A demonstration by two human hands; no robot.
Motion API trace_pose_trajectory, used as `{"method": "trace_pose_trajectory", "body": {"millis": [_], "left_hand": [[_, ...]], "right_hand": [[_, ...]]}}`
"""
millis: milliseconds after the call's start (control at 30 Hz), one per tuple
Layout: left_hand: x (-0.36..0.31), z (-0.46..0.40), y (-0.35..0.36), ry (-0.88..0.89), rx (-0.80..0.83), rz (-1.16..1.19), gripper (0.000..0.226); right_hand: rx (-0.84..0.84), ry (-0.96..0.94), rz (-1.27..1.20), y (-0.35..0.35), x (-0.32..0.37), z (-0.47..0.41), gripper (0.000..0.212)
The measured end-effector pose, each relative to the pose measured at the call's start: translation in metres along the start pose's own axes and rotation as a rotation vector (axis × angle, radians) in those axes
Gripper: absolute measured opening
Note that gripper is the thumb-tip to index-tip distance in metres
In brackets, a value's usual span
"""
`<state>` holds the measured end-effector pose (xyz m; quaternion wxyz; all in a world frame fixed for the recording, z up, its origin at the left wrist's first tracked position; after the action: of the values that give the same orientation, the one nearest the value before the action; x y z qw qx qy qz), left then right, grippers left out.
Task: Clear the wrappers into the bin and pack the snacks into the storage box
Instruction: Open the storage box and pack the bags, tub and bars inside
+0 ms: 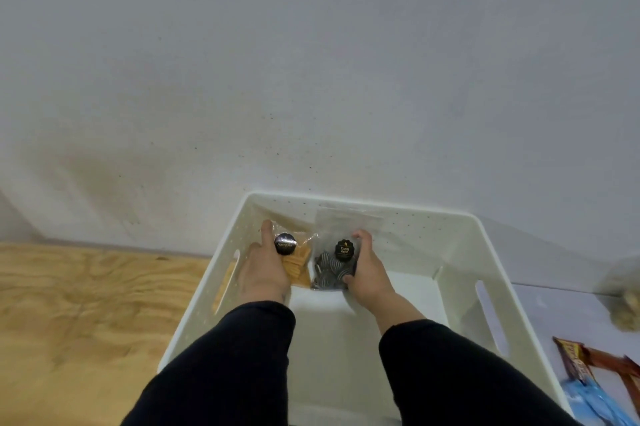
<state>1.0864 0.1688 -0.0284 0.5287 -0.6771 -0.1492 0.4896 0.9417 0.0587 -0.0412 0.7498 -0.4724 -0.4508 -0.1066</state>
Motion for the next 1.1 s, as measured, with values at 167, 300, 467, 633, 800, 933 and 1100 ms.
{"method": "trace_pose_trajectory", "body": {"millis": [167, 300, 467, 633, 800, 933, 1100], "left_hand": [[-0.012, 0.01, -0.012, -0.047, 0.025, -0.073, 0.073], [-0.02, 0.024, -0.028, -0.014, 0.122, -0.12, 0.067], [-0.042, 0.049, -0.045, 0.263, 0.334, -0.223, 0.033], [-0.095, 0.081, -0.054, 0.525, 0.438, -0.343, 0.032], [-0.168, 0.119, -0.053, 0.691, 0.364, -0.384, 0.032], [-0.225, 0.162, -0.033, 0.8, 0.342, -0.396, 0.034], [-0.284, 0.229, 0.012, 0.852, 0.364, -0.392, 0.036]], "right_hand": [[0.039, 0.002, 0.079, -0.011, 0.004, 0.01, 0.08], [0.108, -0.017, 0.228, -0.037, 0.007, 0.027, 0.063], [0.185, -0.041, 0.435, -0.077, 0.017, 0.057, 0.042], [0.152, -0.092, 0.591, -0.136, 0.035, 0.097, 0.042], [0.012, -0.124, 0.661, -0.205, 0.029, 0.136, 0.041], [-0.034, -0.075, 0.669, -0.258, -0.003, 0.168, 0.039], [-0.035, -0.005, 0.662, -0.321, -0.069, 0.212, 0.039]]}}
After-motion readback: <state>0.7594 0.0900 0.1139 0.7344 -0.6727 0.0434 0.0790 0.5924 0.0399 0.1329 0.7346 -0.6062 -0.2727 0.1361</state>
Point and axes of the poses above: each hand's wrist, its own z-axis away from the middle knuckle, its own y-axis out of the palm, x = y × z, the point moved 2 cm from there along -z, towards the middle knuckle, and after that the axes turned 1 degree about -x, right-handed, at the moved point
